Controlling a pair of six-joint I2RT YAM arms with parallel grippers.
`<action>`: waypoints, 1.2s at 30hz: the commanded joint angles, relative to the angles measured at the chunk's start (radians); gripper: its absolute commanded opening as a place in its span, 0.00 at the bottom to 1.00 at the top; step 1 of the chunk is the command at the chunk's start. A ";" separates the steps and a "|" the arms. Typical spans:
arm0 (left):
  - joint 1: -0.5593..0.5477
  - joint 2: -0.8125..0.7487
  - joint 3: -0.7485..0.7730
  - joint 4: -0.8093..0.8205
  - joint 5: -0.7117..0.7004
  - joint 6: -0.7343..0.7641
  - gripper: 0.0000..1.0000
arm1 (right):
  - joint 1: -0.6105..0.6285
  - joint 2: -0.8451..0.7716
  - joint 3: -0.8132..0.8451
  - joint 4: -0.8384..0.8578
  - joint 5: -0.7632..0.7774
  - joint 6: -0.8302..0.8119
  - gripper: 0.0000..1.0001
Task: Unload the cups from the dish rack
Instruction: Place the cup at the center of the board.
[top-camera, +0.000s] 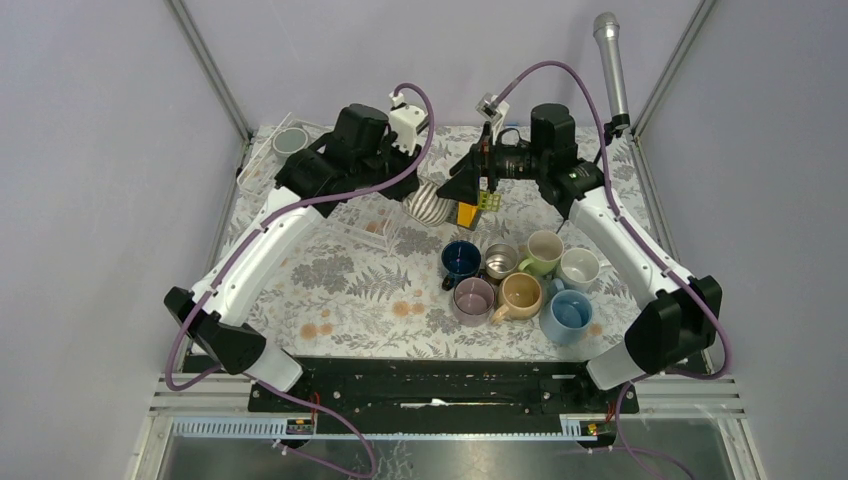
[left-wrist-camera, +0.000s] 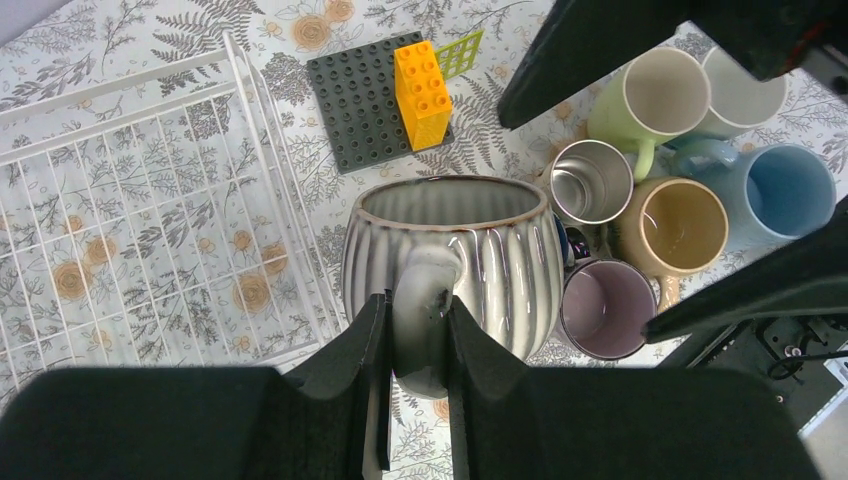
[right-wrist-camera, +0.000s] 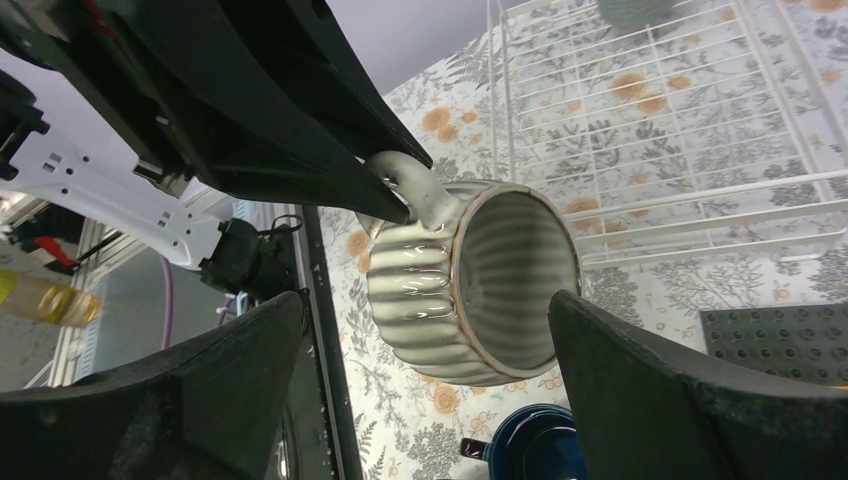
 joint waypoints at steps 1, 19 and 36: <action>-0.016 -0.069 0.010 0.106 0.041 0.015 0.00 | -0.007 0.027 0.008 0.004 -0.108 -0.011 1.00; -0.051 -0.040 0.027 0.117 0.052 0.015 0.00 | -0.007 0.100 0.000 0.145 -0.313 0.134 0.79; -0.063 -0.029 0.034 0.146 0.054 0.039 0.00 | -0.006 0.123 -0.043 0.298 -0.383 0.296 0.64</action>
